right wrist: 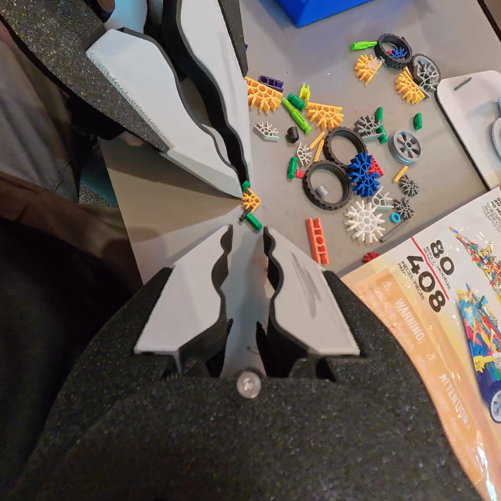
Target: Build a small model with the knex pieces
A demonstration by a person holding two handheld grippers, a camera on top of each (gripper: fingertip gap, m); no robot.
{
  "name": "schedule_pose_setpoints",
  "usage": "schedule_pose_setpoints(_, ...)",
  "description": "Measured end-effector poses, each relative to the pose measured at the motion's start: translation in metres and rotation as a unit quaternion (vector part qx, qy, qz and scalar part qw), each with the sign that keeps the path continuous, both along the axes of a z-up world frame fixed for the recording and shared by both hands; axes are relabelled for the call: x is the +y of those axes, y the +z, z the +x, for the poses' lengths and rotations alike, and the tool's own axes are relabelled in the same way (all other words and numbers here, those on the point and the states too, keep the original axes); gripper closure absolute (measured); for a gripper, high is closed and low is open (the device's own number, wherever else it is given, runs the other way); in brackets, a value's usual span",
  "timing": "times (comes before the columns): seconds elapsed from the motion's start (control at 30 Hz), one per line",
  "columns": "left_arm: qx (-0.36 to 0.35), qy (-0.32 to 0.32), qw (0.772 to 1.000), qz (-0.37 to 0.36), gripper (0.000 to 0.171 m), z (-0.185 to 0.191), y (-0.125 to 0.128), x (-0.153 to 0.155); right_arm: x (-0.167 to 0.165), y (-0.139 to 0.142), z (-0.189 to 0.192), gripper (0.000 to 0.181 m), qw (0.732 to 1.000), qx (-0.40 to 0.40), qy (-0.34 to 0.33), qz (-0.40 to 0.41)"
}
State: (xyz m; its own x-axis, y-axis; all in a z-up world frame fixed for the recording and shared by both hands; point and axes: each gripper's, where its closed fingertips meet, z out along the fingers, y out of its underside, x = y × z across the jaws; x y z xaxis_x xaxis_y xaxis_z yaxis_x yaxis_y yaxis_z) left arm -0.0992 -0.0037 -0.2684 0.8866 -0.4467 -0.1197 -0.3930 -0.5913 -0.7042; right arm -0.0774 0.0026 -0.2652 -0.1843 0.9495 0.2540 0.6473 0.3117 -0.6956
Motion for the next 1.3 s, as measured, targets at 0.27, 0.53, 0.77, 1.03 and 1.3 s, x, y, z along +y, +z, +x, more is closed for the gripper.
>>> schedule_pose_setpoints(0.27,0.000,0.002,1.000,0.000,0.167,0.002,0.000,0.000,0.002,-0.001,-0.005,0.165,1.000,-0.001,-0.013,-0.002)
schedule_pose_setpoints(0.53,0.009,0.038,0.999,0.003,0.167,0.000,0.000,0.002,0.006,-0.001,-0.007,0.168,1.000,0.007,-0.021,0.013)
schedule_pose_setpoints(0.77,0.032,0.067,0.997,0.013,0.167,-0.002,0.000,0.002,0.009,-0.001,-0.009,0.169,1.000,0.007,-0.017,0.015)
schedule_pose_setpoints(1.03,0.030,0.077,0.996,0.014,0.167,-0.003,0.000,0.002,0.012,0.000,-0.006,0.158,1.000,0.008,-0.030,0.001)
schedule_pose_setpoints(1.3,0.030,0.085,0.996,0.016,0.167,-0.003,0.000,0.004,0.008,-0.001,-0.010,0.166,1.000,0.002,-0.024,-0.007)
